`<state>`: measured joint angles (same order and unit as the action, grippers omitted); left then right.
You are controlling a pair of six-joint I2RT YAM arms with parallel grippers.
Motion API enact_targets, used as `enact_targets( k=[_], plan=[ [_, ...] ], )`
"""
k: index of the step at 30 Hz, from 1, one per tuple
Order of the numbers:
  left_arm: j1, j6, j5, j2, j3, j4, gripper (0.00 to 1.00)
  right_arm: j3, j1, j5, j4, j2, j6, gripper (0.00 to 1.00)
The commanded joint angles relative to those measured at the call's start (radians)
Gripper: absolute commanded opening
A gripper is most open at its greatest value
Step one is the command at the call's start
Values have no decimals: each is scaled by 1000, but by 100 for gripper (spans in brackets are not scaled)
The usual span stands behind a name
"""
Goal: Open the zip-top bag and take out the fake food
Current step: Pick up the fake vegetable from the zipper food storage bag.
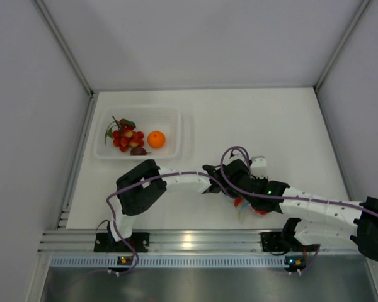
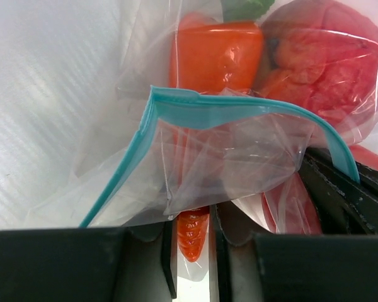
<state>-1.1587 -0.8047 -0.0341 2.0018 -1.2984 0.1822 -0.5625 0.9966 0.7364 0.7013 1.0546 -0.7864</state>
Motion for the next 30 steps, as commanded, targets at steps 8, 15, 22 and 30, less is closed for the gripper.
enact_targets(
  k=[8,15,22,30],
  plan=[
    [-131,-37,-187,-144,100,102,0,-70,-1,-78,-335,-25,91,0],
    [-127,-108,-305,-255,159,77,0,-53,86,-60,-397,-19,62,0],
    [-105,-108,-210,-281,162,72,0,-25,191,90,-506,-42,134,0],
    [-20,-99,-34,-324,191,62,0,96,194,149,-681,-143,311,0]
  ],
)
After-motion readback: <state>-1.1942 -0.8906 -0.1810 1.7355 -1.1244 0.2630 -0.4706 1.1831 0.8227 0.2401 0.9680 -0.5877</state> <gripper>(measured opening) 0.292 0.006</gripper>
